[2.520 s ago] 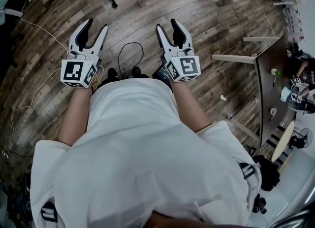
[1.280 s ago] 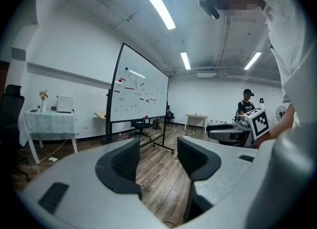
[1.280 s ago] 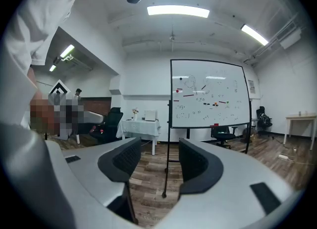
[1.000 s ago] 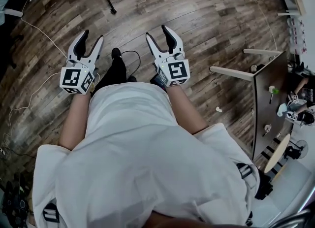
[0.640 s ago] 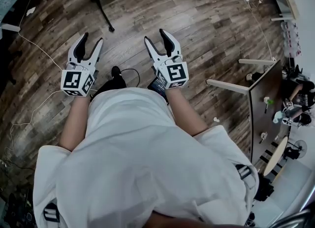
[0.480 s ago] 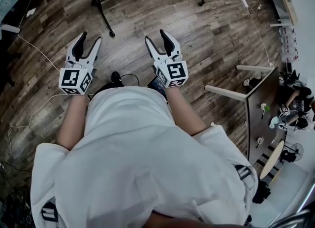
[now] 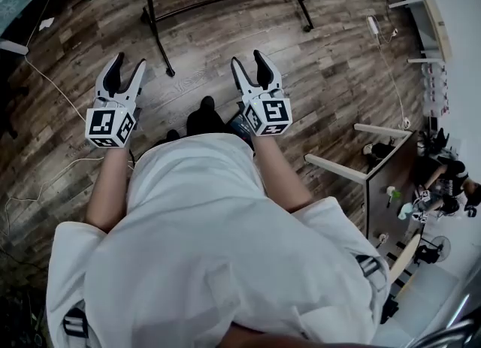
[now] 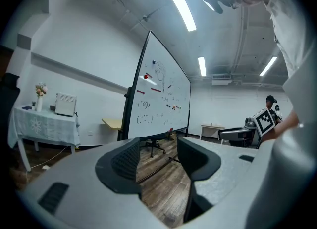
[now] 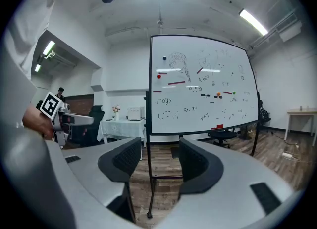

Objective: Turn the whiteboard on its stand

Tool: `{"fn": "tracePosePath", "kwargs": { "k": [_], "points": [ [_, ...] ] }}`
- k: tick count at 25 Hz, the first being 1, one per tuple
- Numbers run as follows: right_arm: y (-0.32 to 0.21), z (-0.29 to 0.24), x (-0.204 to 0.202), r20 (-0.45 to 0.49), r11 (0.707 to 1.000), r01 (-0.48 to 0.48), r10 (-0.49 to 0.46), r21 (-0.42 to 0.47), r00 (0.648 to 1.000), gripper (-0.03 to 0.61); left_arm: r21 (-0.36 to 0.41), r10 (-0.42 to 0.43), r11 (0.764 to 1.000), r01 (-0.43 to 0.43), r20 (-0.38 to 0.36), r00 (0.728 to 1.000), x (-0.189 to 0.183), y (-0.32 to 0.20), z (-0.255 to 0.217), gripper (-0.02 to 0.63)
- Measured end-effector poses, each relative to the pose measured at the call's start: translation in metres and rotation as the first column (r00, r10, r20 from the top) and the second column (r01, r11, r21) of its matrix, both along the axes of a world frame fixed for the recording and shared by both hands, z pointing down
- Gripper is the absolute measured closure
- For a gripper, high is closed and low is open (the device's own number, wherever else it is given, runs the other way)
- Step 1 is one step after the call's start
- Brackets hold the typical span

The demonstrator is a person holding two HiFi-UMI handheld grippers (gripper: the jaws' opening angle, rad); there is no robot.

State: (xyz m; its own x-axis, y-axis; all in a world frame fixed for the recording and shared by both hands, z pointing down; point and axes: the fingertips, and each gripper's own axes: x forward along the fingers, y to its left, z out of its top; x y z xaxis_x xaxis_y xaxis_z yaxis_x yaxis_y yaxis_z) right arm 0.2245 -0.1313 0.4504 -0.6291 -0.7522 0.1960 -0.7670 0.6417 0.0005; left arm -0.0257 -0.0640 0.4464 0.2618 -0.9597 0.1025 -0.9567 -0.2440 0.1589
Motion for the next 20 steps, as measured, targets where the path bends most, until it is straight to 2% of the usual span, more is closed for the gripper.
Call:
{"fn": "tracePosePath", "kwargs": {
  "k": [6,11,17,20],
  "points": [
    [-0.084,0.026,-0.01,0.044,0.997,0.046,-0.044,-0.055,0.998,0.347,-0.038,-0.067,0.997,0.068,0.018,0.998,-0.014,-0.062,0.017,0.394],
    [-0.149,0.016,-0.035,0.064,0.986,0.161,-0.158,-0.045,0.985,0.347,-0.01,-0.108,0.994,0.108,-0.01,0.994,-0.013,-0.117,0.001,0.394],
    [-0.23,0.003,-0.059,0.092,0.962,0.272,-0.268,-0.034,0.959,0.347,0.005,-0.21,0.978,0.21,0.015,0.978,-0.026,-0.177,-0.021,0.394],
    [-0.258,0.002,-0.063,0.107,0.948,0.316,-0.311,-0.037,0.944,0.348,0.032,-0.242,0.969,0.243,-0.028,0.97,-0.028,-0.198,-0.031,0.394]
  ]
}}
